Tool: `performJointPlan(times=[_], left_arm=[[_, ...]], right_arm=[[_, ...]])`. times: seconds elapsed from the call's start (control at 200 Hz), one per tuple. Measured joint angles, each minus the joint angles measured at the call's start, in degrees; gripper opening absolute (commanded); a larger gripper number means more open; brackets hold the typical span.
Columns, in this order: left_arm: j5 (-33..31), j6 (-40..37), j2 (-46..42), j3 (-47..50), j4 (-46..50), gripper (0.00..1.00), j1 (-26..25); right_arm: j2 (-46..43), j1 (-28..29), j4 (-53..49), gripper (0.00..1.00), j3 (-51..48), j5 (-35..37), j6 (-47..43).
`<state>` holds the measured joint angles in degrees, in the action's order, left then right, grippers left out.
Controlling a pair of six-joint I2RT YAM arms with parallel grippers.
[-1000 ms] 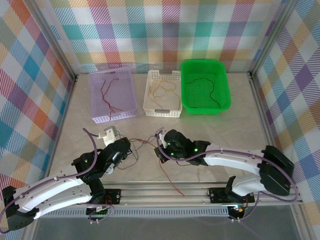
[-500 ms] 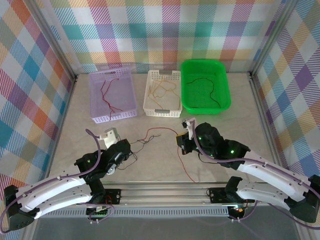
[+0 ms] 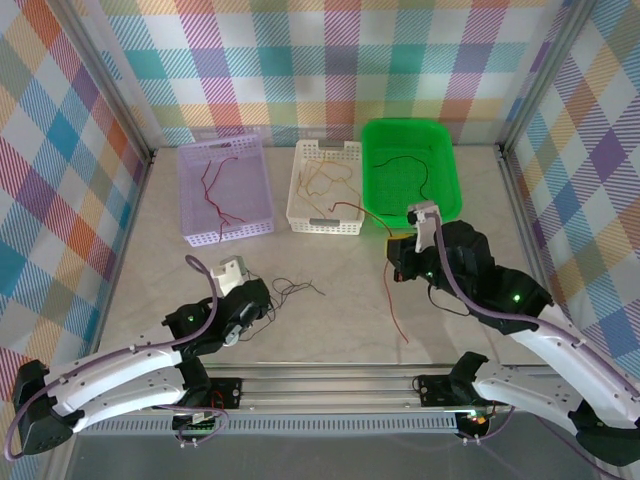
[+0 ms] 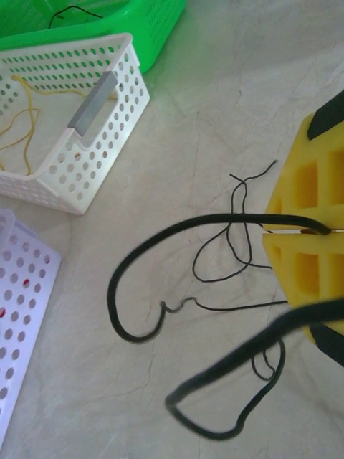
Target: Untangle the cables
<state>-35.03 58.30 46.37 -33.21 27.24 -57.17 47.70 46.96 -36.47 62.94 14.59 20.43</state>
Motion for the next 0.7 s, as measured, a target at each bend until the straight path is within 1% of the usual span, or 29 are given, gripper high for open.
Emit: performJointPlan(times=[0.185, 0.305, 0.53, 0.7], left_arm=[[2.4, -1.4, 4.0, 0.0, -4.0, 0.0, 0.0], [4.4, -2.6, 5.2, 0.0, -6.8, 0.0, 0.1], [8.2, -5.3, 6.0, 0.6, -12.4, 0.0, 0.1], [9.8, -7.3, 5.1, 1.6, -14.1, 0.0, 0.1]], right_arm=[[1.9, -4.1, -2.5, 0.0, 3.9, 0.3, -0.4], [3.2, -7.2, -3.0, 0.0, 5.0, -1.0, -0.4], [5.6, -12.9, -3.3, 0.0, 6.1, -6.5, -0.3], [8.7, -14.3, -1.7, 0.0, 9.1, -11.2, -0.3]])
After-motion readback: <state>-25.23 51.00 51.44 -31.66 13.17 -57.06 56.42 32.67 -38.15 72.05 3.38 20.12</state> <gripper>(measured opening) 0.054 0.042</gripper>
